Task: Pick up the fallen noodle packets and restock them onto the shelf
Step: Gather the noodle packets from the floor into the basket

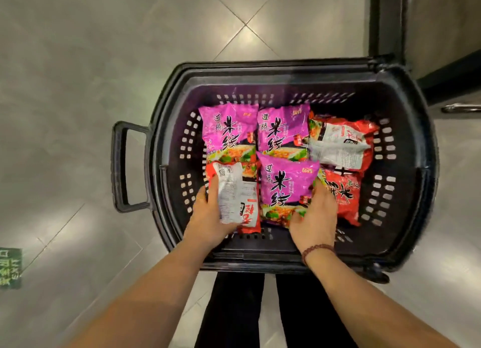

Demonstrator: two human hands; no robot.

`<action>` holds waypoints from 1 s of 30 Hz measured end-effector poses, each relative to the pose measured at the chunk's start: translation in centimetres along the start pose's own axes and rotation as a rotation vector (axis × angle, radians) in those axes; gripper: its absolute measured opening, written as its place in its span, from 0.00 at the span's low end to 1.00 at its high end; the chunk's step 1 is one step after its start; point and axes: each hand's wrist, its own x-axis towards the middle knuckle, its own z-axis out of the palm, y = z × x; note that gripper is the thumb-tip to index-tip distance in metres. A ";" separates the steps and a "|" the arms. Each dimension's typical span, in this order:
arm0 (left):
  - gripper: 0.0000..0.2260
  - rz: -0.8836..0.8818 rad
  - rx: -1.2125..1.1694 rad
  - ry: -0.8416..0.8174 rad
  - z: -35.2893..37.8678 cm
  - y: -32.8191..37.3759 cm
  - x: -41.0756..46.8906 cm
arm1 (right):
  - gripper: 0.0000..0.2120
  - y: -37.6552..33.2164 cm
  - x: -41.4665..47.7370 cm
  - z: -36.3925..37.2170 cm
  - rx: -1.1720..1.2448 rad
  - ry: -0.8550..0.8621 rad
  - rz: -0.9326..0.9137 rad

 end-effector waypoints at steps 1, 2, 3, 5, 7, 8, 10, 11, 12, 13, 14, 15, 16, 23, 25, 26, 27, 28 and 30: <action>0.57 0.029 0.134 0.077 0.1 0.1 0.0 | 0.40 -0.2 -0.3 0.2 -0.114 0.070 -0.072; 0.57 0.108 0.275 0.155 -0.1 0.5 0.1 | 0.43 -0.2 -0.5 0.5 -0.209 0.094 -0.161; 0.56 0.232 0.413 0.209 -0.1 0.6 0.3 | 0.45 -0.3 -0.6 0.6 -0.289 0.076 -0.264; 0.51 0.456 0.630 0.214 0.0 0.7 0.8 | 0.47 -0.4 -0.3 1.0 -0.422 -0.001 -0.436; 0.44 0.533 0.798 0.114 0.1 0.8 1.6 | 0.48 -0.1 0.4 1.3 -0.538 -0.072 -0.475; 0.41 0.506 0.866 0.061 0.1 0.9 2.1 | 0.48 0.2 0.9 1.4 -0.567 -0.098 -0.456; 0.36 0.433 0.954 -0.010 0.1 1.0 2.9 | 0.48 0.9 2.2 1.7 -0.598 -0.177 -0.390; 0.36 0.405 0.969 -0.031 0.3 1.1 3.2 | 0.48 1.2 2.7 1.9 -0.613 -0.216 -0.367; 0.36 0.388 0.966 -0.038 0.5 1.1 3.4 | 0.48 1.5 3.1 2.1 -0.625 -0.242 -0.363; 0.36 0.371 0.961 -0.048 0.8 1.0 3.6 | 0.47 1.6 3.4 2.3 -0.628 -0.264 -0.364; 0.37 0.354 0.959 -0.053 1.0 0.9 3.8 | 0.47 1.5 3.6 2.4 -0.618 -0.280 -0.363; 0.37 0.345 0.970 -0.058 1.2 0.8 3.9 | 0.47 1.5 3.6 2.6 -0.601 -0.291 -0.359; 0.39 0.340 0.984 -0.054 1.3 0.8 3.9 | 0.47 1.4 3.6 2.5 -0.583 -0.291 -0.360; 0.35 0.451 0.783 0.116 -0.4 4.5 0.5 | 0.35 1.1 0.8 -1.8 -0.340 -0.100 -0.361; 0.34 0.517 0.727 0.204 -1.7 6.9 -1.6 | 0.34 0.9 -0.5 -4.6 -0.276 -0.039 -0.330; 0.33 0.529 0.713 0.184 -2.5 8.3 -2.9 | 0.33 0.8 -1.3 -6.2 -0.256 0.001 -0.318; 0.32 0.538 0.700 0.162 -3.2 9.9 -4.3 | 0.32 0.7 -2.2 -7.9 -0.236 0.039 -0.303; 0.31 0.537 0.691 0.148 -3.9 11.4 -5.6 | 0.30 0.6 -3.1 -9.7 -0.212 0.074 -0.287; 0.31 0.587 0.691 0.179 -5.6 14.9 -8.5 | 0.28 0.1 -5.0 -13.6 -0.157 0.123 -0.258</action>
